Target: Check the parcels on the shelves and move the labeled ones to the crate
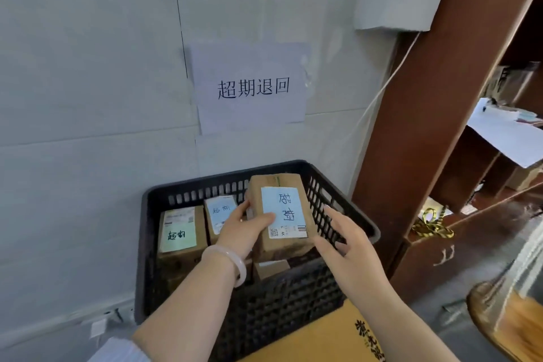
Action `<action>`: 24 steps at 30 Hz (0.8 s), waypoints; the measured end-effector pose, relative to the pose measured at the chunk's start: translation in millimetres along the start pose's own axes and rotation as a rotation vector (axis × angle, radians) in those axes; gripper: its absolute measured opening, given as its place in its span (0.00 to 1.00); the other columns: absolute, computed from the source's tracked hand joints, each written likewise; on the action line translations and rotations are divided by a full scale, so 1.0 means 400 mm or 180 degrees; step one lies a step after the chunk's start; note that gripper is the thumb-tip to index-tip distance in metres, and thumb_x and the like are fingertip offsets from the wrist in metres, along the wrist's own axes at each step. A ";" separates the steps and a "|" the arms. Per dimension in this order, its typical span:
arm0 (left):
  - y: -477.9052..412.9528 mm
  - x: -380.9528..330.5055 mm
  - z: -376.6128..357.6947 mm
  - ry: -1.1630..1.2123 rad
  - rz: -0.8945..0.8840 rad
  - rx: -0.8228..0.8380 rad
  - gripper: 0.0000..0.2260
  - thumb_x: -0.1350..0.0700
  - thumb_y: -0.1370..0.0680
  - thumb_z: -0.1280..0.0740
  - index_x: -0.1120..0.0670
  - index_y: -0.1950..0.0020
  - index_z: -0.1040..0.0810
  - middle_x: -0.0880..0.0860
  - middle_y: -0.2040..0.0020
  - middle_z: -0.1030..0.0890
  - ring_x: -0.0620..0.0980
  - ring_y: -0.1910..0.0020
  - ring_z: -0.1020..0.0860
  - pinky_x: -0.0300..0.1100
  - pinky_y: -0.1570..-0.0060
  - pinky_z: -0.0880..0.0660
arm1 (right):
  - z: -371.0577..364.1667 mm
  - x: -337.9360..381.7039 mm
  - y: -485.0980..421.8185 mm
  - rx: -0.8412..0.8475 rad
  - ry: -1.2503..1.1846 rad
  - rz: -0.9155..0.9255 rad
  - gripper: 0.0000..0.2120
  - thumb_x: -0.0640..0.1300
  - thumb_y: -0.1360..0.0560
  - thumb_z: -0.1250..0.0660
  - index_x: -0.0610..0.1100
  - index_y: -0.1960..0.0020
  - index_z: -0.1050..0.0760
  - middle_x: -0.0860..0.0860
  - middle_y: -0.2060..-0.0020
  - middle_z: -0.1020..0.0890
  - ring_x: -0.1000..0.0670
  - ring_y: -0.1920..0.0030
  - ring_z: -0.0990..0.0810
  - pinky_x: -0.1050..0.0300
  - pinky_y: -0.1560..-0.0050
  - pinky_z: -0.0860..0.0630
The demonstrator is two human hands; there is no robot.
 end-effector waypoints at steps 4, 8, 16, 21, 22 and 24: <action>-0.070 0.004 -0.005 -0.0348 0.0048 -0.0217 0.34 0.52 0.25 0.27 0.43 0.23 0.39 0.50 0.44 0.17 0.51 0.49 0.17 0.48 0.49 0.20 | -0.038 -0.044 -0.100 0.0179 0.0124 -0.0037 0.25 0.56 0.23 0.35 0.66 0.29 0.39 0.75 0.40 0.36 0.64 0.35 0.37 0.60 0.34 0.35; -0.116 0.030 -0.043 -0.0698 0.0098 -0.0343 0.33 0.52 0.26 0.27 0.44 0.24 0.38 0.48 0.44 0.18 0.49 0.48 0.19 0.48 0.43 0.23 | -0.074 -0.088 -0.196 0.0463 0.0371 -0.0109 0.25 0.53 0.21 0.36 0.60 0.27 0.38 0.64 0.37 0.30 0.66 0.44 0.30 0.74 0.50 0.30; -0.172 0.089 -0.066 -0.1179 0.0674 -0.0785 0.37 0.52 0.27 0.27 0.46 0.22 0.41 0.52 0.31 0.26 0.54 0.36 0.24 0.52 0.34 0.29 | -0.107 -0.146 -0.354 0.0873 0.0384 0.0003 0.25 0.57 0.21 0.40 0.57 0.25 0.38 0.56 0.27 0.34 0.56 0.29 0.35 0.60 0.34 0.36; -0.198 0.117 -0.063 -0.1415 0.1007 -0.0833 0.35 0.55 0.23 0.31 0.48 0.20 0.45 0.54 0.31 0.26 0.55 0.36 0.24 0.50 0.34 0.28 | -0.140 -0.184 -0.408 0.1216 0.0370 0.0047 0.23 0.57 0.20 0.42 0.57 0.26 0.38 0.55 0.26 0.34 0.55 0.27 0.37 0.53 0.28 0.40; -0.200 0.126 -0.059 -0.1549 0.1077 -0.0828 0.34 0.55 0.22 0.33 0.49 0.20 0.46 0.54 0.30 0.26 0.55 0.36 0.24 0.50 0.34 0.29 | -0.148 -0.189 -0.415 0.1284 0.0375 0.0077 0.23 0.56 0.20 0.43 0.57 0.26 0.38 0.55 0.26 0.34 0.55 0.27 0.37 0.55 0.29 0.41; -0.199 0.131 -0.049 -0.1925 0.1164 -0.0796 0.30 0.55 0.20 0.36 0.50 0.21 0.44 0.53 0.30 0.26 0.54 0.34 0.25 0.48 0.33 0.29 | -0.162 -0.193 -0.426 0.1415 0.0372 0.0151 0.22 0.55 0.19 0.43 0.56 0.25 0.38 0.55 0.27 0.34 0.56 0.28 0.37 0.59 0.32 0.42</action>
Point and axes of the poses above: each hand's wrist, its own y-axis away from the middle knuckle, its own z-axis out of the back of the hand, x = y × z, the point moved 8 cm from there along -y, towards the middle knuckle
